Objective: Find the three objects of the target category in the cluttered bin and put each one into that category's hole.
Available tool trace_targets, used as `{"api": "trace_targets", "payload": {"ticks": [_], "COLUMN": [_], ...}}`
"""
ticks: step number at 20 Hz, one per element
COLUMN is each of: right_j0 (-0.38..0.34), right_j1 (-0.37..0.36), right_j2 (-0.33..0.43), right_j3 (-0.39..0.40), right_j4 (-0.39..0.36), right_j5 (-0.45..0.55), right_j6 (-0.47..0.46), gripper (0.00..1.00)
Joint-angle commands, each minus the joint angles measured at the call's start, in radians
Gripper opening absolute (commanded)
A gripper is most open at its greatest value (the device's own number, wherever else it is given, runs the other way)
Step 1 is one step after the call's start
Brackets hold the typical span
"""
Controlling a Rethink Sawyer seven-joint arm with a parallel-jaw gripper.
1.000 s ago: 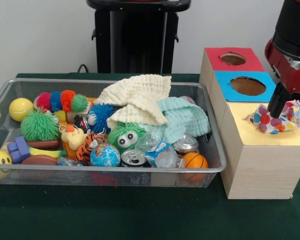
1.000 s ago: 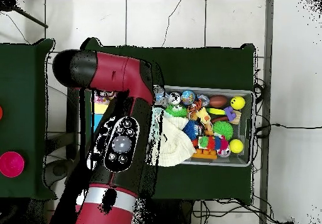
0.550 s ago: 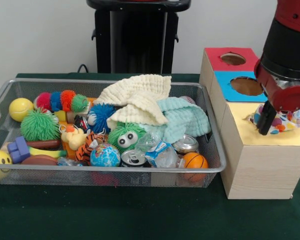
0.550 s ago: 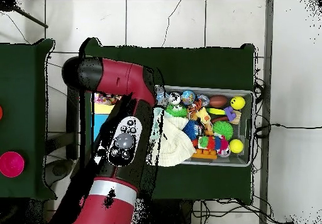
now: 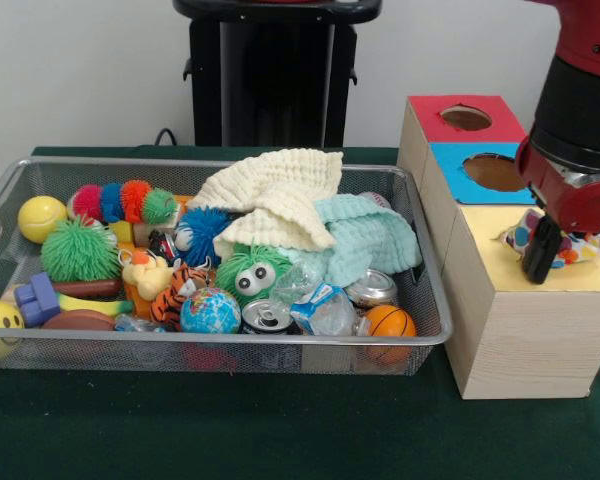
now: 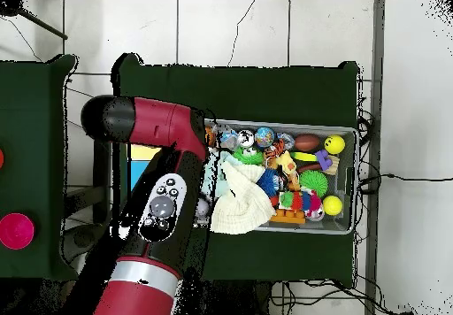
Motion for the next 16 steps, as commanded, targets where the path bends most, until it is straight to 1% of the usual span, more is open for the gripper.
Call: {"api": "trace_targets", "payload": {"ticks": [1, 4, 10, 12, 16], "right_j0": [0.077, 0.085, 0.096, 0.087, 0.057], "right_j1": [0.019, -0.013, 0.007, 0.006, -0.002], "right_j2": [0.121, 0.126, 0.096, 0.097, 0.106], "right_j3": [0.225, 0.260, 0.213, 0.220, 0.249], "right_j4": [0.054, 0.065, 0.085, 0.086, 0.070], "right_j5": [-0.031, -0.023, 0.029, 0.018, -0.018], "right_j6": [0.209, 0.193, 0.217, 0.201, 0.139], "gripper": [0.00, 0.00, 0.00, 0.00, 0.00]}}
